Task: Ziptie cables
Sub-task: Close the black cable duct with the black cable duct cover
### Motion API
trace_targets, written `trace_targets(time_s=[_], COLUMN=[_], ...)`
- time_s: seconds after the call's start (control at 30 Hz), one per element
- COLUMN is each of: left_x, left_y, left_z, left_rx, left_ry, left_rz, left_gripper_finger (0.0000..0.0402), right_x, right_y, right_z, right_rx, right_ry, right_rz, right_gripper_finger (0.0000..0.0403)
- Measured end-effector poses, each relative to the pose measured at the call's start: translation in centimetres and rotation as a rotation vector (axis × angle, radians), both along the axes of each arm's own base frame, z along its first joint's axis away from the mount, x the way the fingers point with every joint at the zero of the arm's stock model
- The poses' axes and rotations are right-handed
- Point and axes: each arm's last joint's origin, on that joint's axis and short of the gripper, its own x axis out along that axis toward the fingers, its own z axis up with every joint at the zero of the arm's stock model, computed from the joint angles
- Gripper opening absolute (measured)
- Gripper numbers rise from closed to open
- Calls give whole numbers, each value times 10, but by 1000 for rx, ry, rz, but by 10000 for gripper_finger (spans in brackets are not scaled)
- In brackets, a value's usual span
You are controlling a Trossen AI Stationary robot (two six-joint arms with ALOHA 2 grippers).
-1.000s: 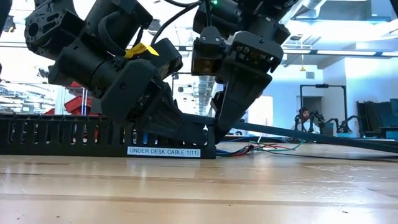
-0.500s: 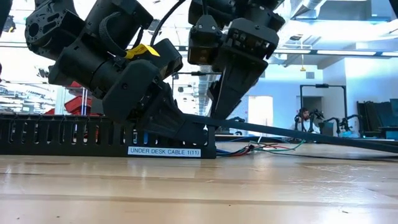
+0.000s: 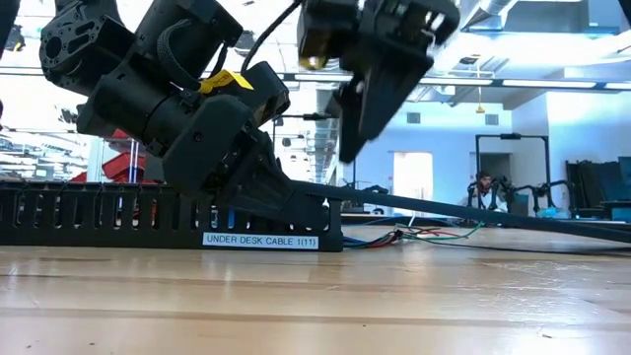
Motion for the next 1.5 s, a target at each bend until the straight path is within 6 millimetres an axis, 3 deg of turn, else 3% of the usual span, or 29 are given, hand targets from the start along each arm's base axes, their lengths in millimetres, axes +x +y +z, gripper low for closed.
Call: trace_targets(time_s=[0.1, 0.2, 0.27, 0.43, 1.1, 1.5], left_x=[0, 0, 0, 0, 0, 0], left_y=[0, 0, 0, 0, 0, 1], left_z=[0, 0, 0, 0, 0, 0], left_rx=[0, 0, 0, 0, -10, -5], left_ry=[0, 0, 0, 0, -1, -3], left_rz=[0, 0, 0, 0, 6, 22], left_gripper_finger=[244, 244, 244, 244, 244, 244], right_x=[1, 4, 8, 17, 18, 19], right_y=[3, 7, 12, 21, 13, 5], right_z=[9, 13, 16, 19, -13, -13], right_rx=[-3, -7, -1, 30, -42, -83], right_ry=[-7, -42, -99, -199, -87, -99], right_rz=[17, 42, 52, 44, 28, 42], right_gripper_finger=[151, 41, 15, 2, 0, 0])
